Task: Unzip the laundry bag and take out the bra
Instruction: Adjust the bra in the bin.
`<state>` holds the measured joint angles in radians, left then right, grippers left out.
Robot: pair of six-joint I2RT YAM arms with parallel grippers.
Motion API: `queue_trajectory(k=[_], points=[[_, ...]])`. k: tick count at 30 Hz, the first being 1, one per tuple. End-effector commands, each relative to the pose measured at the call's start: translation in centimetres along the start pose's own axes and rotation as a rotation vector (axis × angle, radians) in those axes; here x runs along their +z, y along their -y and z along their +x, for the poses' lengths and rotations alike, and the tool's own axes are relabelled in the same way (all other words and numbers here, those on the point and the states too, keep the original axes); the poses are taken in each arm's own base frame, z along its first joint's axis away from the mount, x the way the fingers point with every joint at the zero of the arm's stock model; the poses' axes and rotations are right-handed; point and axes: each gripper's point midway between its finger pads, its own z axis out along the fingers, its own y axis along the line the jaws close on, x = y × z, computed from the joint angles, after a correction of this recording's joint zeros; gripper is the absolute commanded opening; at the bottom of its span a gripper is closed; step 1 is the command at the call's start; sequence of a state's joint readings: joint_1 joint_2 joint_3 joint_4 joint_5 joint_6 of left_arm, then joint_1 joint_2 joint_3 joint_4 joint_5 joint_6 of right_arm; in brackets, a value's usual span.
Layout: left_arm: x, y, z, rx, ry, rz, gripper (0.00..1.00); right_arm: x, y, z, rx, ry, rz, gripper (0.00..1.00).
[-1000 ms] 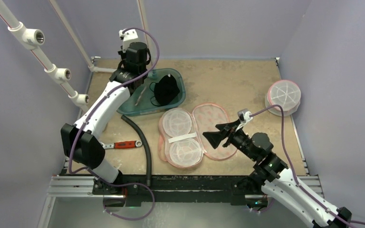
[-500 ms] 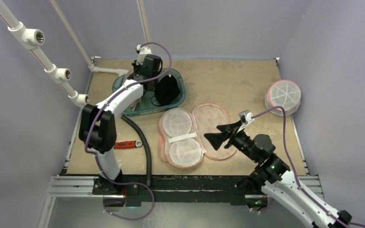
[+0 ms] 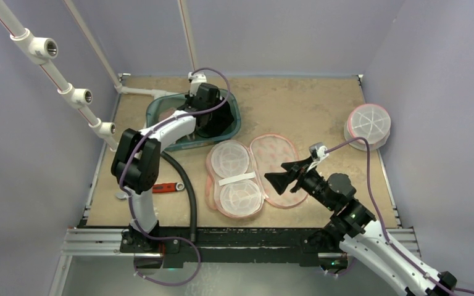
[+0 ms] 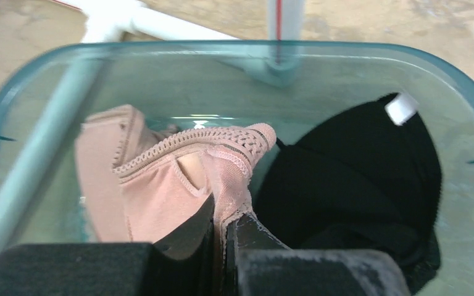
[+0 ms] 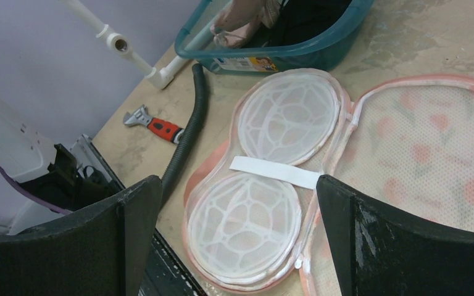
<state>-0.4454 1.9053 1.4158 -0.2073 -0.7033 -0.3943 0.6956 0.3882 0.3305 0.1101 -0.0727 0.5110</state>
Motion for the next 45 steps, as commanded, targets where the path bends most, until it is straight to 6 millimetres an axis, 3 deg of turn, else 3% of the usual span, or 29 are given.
queue_trajectory(k=[1, 5, 7, 12, 13, 15, 17, 22, 25, 27, 29, 32, 35, 39, 43, 45], points=[[-1.2, 3.2, -1.3, -0.133, 0.059, 0.152, 0.01, 0.2, -0.1, -0.4, -0.023, 0.020, -0.006, 0.98], [-1.7, 4.8, -1.5, -0.181, 0.092, 0.240, 0.05, 0.2, -0.1, -0.5, -0.023, 0.020, -0.003, 0.98], [-2.0, 5.4, -1.2, -0.193, 0.100, 0.285, 0.12, 0.3, 0.0, -0.4, -0.023, 0.018, 0.000, 0.98], [-3.5, 5.6, -2.3, -0.204, 0.102, 0.332, 0.51, 0.4, 0.0, -0.4, -0.024, 0.015, -0.001, 0.98], [-4.0, 5.3, -2.8, -0.204, 0.108, 0.334, 0.65, 0.4, 0.0, -0.4, -0.024, 0.015, -0.002, 0.98], [-5.1, 4.5, -3.9, -0.198, 0.119, 0.327, 0.74, 0.4, 0.0, -0.4, -0.024, 0.018, -0.003, 0.98], [-6.6, 3.2, -5.6, -0.202, 0.150, 0.316, 0.76, 0.4, -0.1, -0.4, -0.026, 0.017, -0.006, 0.98], [-9.3, -0.6, -6.6, -0.205, 0.179, 0.253, 0.77, 0.5, -0.1, -0.4, -0.024, 0.020, -0.010, 0.98], [-9.2, -1.9, -5.4, -0.199, 0.164, 0.212, 0.60, 0.5, -0.1, -0.3, -0.020, 0.022, -0.013, 0.98], [-8.5, -1.8, -4.1, -0.186, 0.135, 0.203, 0.40, 0.5, -0.1, -0.2, -0.019, 0.021, -0.013, 0.98], [-7.9, -1.4, -2.9, -0.184, 0.101, 0.210, 0.27, 0.5, 0.0, -0.3, -0.018, 0.019, -0.006, 0.98], [-8.4, -0.3, -2.1, -0.233, 0.096, 0.288, 0.21, 0.2, 0.4, -0.6, -0.017, 0.030, 0.022, 0.98], [-12.0, 0.8, -3.1, -0.297, 0.176, 0.420, 0.28, -0.1, 1.4, -1.1, 0.017, 0.054, 0.094, 0.98], [-18.9, 3.5, -2.3, -0.237, 0.232, 0.549, 0.40, 0.0, 4.3, -0.2, 0.097, 0.057, 0.247, 0.98], [-24.2, 5.4, 1.6, -0.206, 0.186, 0.647, 0.47, 0.3, 7.6, 1.2, 0.155, 0.025, 0.437, 0.98], [-25.5, 5.8, 5.3, -0.192, 0.127, 0.681, 0.51, 0.2, 9.0, 1.2, 0.183, 0.052, 0.520, 0.97]])
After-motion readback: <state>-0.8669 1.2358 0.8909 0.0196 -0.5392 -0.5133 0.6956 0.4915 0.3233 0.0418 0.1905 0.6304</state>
